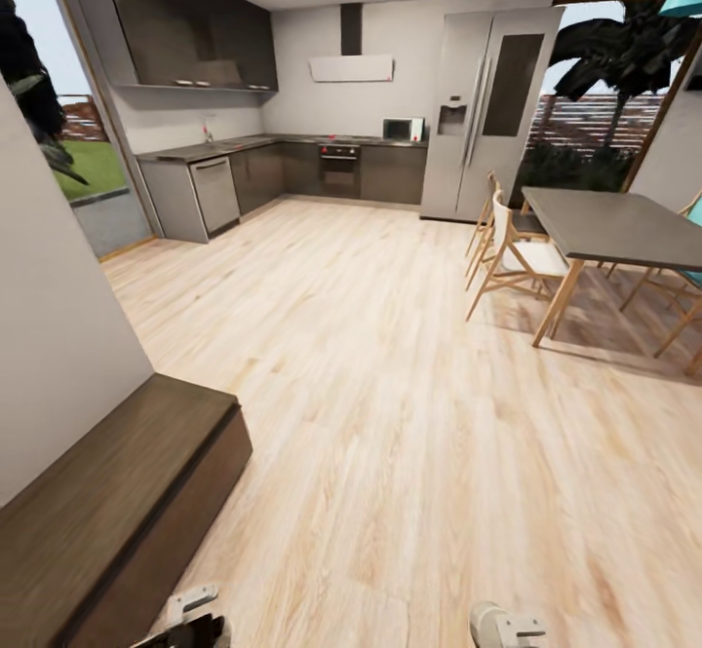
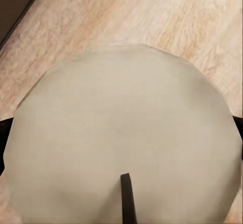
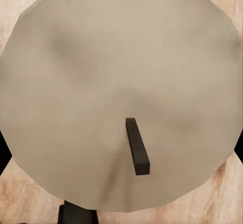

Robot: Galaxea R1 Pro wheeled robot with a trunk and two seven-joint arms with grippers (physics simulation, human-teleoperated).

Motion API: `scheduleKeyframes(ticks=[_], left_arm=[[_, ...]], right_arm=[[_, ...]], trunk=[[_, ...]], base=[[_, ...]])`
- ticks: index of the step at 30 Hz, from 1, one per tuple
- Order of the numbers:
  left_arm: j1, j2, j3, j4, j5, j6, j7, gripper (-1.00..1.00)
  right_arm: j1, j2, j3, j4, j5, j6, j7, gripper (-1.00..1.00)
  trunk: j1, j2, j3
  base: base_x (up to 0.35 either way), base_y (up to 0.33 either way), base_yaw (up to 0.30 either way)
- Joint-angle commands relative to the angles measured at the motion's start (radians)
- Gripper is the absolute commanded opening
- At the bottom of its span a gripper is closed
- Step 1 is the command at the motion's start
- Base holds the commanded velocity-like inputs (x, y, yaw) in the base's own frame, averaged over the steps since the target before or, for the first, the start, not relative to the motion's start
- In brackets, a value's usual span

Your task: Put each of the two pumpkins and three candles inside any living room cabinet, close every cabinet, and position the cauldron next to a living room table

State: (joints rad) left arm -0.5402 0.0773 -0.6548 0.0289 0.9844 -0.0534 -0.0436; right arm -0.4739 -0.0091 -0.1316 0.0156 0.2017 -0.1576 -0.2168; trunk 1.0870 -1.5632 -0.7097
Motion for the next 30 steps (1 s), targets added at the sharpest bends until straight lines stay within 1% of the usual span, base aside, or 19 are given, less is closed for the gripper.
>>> scheduleKeyframes(ticks=[1,3,4,5,6,8,10,14,18,30], left_arm=[[0.000,0.006,0.000,0.001,-0.001,0.001,-0.029,-1.00],[0.000,0.007,-0.006,0.015,-0.002,0.002,-0.054,-1.00],[0.001,0.005,-0.017,0.019,-0.002,0.004,-0.058,-1.00],[0.005,0.003,-0.050,0.022,-0.002,0.008,-0.061,-1.00],[0.010,0.002,-0.099,0.022,-0.002,0.013,-0.064,-1.00],[0.014,0.001,-0.159,0.022,0.000,0.019,-0.067,-1.00],[0.016,0.001,-0.178,0.022,0.000,0.022,-0.068,-1.00],[0.017,-0.004,-0.190,0.022,0.000,0.024,-0.062,-1.00],[0.017,-0.011,-0.192,0.022,0.000,0.024,-0.054,-1.00],[0.017,-0.010,-0.192,0.022,0.003,0.024,-0.054,-1.00]], right_arm=[[0.000,0.001,0.000,0.000,0.000,0.000,0.003,-1.00],[0.001,0.002,0.000,0.001,0.001,0.000,0.010,-1.00],[0.001,0.003,0.000,0.001,0.001,0.000,0.011,-1.00],[0.001,0.003,0.001,0.001,0.001,0.000,0.012,-1.00],[0.001,0.003,0.001,0.002,0.001,0.000,0.012,-1.00],[0.001,0.002,0.001,0.003,0.001,0.000,0.013,-1.00],[0.001,0.001,0.001,0.004,0.000,0.000,0.013,-1.00],[0.010,-0.001,0.000,0.007,-0.004,0.000,0.013,-1.00],[0.028,-0.005,0.000,0.006,-0.007,-0.011,0.012,-1.00],[0.031,-0.003,0.000,0.006,0.001,-0.014,0.012,-1.00]], trunk=[[-0.004,0.007,0.003],[-0.012,0.021,0.009],[-0.015,0.028,0.013],[-0.019,0.035,0.016],[-0.023,0.042,0.019],[-0.031,0.056,0.025],[-0.038,0.070,0.031],[-0.054,0.098,0.042],[-0.069,0.126,0.053],[-0.115,0.210,0.086]], base=[[0.000,0.000,0.260],[0.000,0.000,0.274],[0.000,0.000,0.279],[0.000,0.000,0.281],[0.000,0.000,0.282],[0.000,0.000,0.283],[0.000,0.000,0.283],[0.000,0.000,0.283],[0.000,0.000,0.283],[0.000,0.000,0.283]])
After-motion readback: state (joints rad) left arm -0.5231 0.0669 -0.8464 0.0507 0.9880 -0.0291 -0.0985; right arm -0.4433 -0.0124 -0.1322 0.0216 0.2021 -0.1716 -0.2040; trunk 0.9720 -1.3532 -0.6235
